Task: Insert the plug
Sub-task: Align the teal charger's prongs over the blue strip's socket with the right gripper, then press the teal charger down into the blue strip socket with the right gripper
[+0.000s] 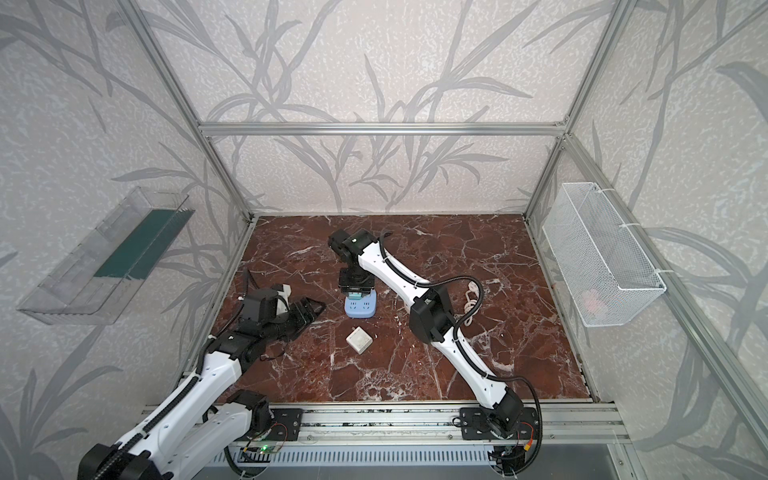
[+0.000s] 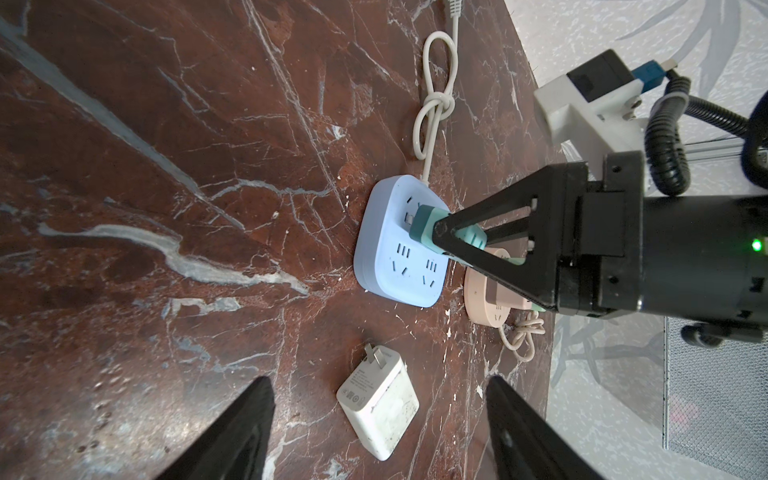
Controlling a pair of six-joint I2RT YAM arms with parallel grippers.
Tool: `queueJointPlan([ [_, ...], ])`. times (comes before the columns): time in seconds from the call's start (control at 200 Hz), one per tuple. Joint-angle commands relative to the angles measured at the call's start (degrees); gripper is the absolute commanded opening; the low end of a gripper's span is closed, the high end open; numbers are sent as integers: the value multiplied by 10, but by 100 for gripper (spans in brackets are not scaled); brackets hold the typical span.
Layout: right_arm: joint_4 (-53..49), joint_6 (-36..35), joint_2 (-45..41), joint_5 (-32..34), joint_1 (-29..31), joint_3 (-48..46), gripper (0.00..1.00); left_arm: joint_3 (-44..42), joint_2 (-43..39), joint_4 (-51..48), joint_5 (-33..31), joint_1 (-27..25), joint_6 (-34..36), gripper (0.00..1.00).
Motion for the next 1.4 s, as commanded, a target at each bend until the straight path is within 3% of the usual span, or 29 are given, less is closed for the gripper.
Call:
queueJointPlan([
  [0.0, -2, 7, 25, -7, -4, 33, 0, -10, 7, 15, 8, 2, -1, 78],
  [0.38, -8, 6, 47, -6, -9, 57, 0, -10, 27, 32, 16, 2, -3, 78],
  [0.95, -93, -71, -23, -32, -17, -14, 0, -25, 18, 43, 19, 2, -13, 78],
  [1.21, -116, -112, -79, -19, -17, -105, 0, -33, 13, 43, 17, 1, -15, 78],
  [1.395, -131, -125, -68, -14, -19, -102, 0, -41, 27, 62, 17, 1, -17, 78],
])
